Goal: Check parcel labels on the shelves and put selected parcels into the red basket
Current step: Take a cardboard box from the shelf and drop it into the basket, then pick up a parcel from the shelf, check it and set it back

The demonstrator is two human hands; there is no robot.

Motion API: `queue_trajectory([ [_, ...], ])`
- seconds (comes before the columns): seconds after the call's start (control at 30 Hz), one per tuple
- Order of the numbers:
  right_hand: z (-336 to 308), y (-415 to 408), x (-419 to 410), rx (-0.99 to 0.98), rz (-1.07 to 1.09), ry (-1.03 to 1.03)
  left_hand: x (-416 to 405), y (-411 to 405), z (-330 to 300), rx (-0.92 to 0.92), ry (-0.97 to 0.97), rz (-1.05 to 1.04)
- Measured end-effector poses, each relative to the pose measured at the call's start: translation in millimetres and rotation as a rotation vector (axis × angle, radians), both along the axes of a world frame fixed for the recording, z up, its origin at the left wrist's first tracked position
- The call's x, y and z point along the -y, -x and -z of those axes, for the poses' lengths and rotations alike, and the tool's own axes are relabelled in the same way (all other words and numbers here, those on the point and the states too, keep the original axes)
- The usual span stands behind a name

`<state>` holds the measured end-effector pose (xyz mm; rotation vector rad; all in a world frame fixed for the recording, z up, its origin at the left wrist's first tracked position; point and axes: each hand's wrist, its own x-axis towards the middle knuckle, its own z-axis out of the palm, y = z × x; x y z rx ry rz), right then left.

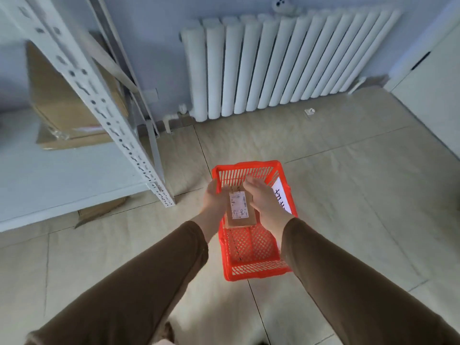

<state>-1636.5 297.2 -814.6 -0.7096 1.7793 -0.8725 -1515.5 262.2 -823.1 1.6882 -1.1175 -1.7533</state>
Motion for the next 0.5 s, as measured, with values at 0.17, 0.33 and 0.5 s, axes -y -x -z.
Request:
queue_trajectory([
  [0.17, -206, -59, 17, -0.005, -0.006, 0.213, 17, -82, -197, -0.016, 0.248, 0.015],
  [0.33, -392, -130, 33, -0.027, -0.192, 0.432, 23, -172, -382, -0.112, 0.44, -0.098],
  [0.5, -536, -220, 40, -0.006, -0.39, 0.649, 2, -266, -523, -0.149, 0.626, -0.233],
])
